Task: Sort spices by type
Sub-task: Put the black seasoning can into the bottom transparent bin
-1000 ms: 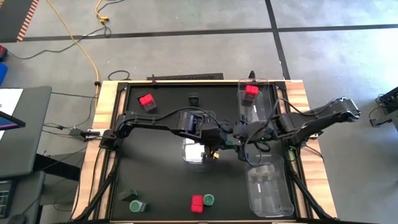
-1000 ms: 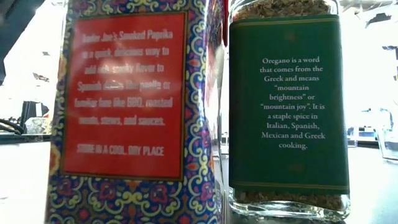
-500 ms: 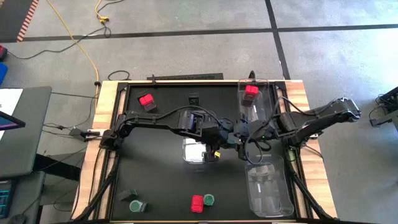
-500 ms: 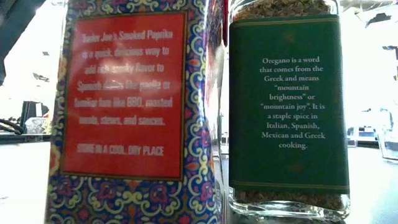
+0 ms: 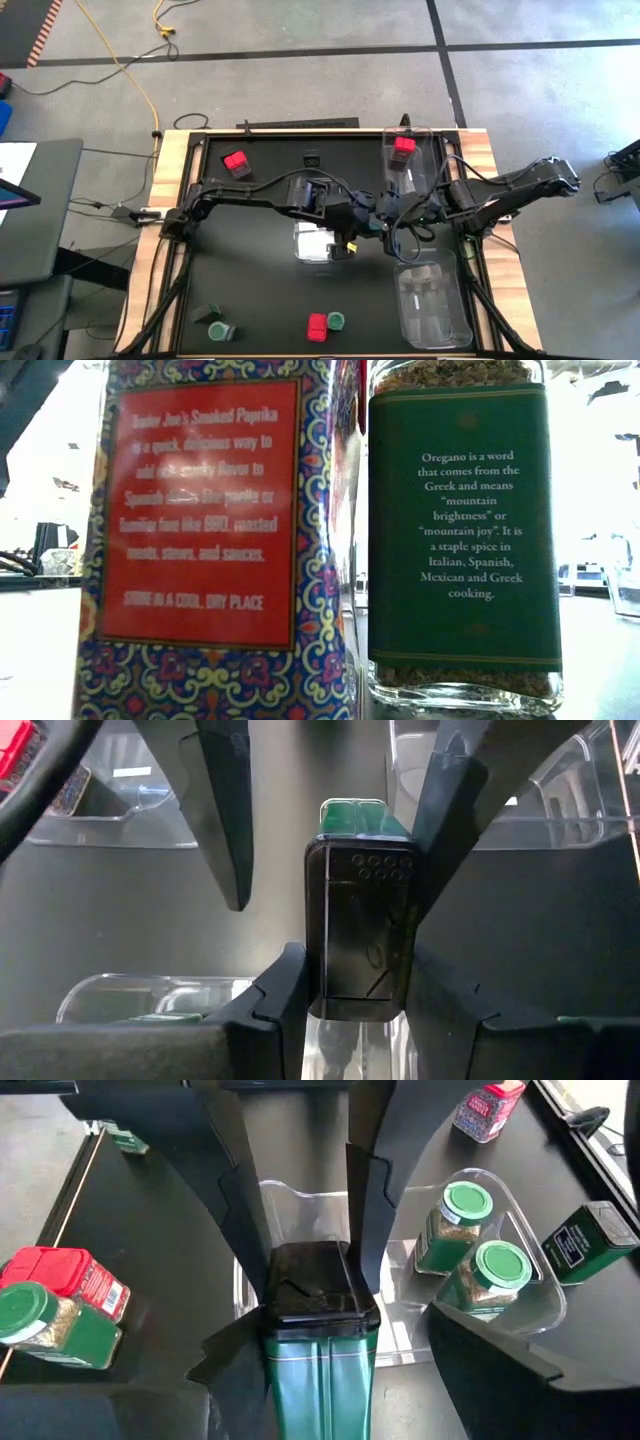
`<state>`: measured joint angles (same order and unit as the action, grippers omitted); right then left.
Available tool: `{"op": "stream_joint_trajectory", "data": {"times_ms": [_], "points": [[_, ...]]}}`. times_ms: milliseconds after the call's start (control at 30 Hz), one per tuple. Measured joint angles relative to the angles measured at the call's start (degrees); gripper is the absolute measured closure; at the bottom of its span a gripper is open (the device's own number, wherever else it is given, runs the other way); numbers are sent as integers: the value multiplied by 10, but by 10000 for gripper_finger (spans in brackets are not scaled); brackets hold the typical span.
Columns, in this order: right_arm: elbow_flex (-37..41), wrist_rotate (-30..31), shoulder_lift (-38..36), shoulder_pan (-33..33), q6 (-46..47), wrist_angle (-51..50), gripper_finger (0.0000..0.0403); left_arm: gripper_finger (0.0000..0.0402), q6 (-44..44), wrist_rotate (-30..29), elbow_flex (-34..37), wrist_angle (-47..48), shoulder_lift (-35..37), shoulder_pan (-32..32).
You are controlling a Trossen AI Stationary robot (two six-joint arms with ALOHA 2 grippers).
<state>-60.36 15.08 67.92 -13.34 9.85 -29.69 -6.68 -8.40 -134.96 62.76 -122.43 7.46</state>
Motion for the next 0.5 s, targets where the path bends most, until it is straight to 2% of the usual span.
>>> {"op": "stream_joint_trajectory", "data": {"times_ms": [133,333,500], "points": [[0,-2,0,0,0,0,148,275,0,0,0,0,0,-1],[0,-6,0,-1,-9,2,270,272,1,-4,0,0,0,-1],[0,-3,-5,-12,-9,-3,273,249,-13,0,0,-1,0,-1]]}}
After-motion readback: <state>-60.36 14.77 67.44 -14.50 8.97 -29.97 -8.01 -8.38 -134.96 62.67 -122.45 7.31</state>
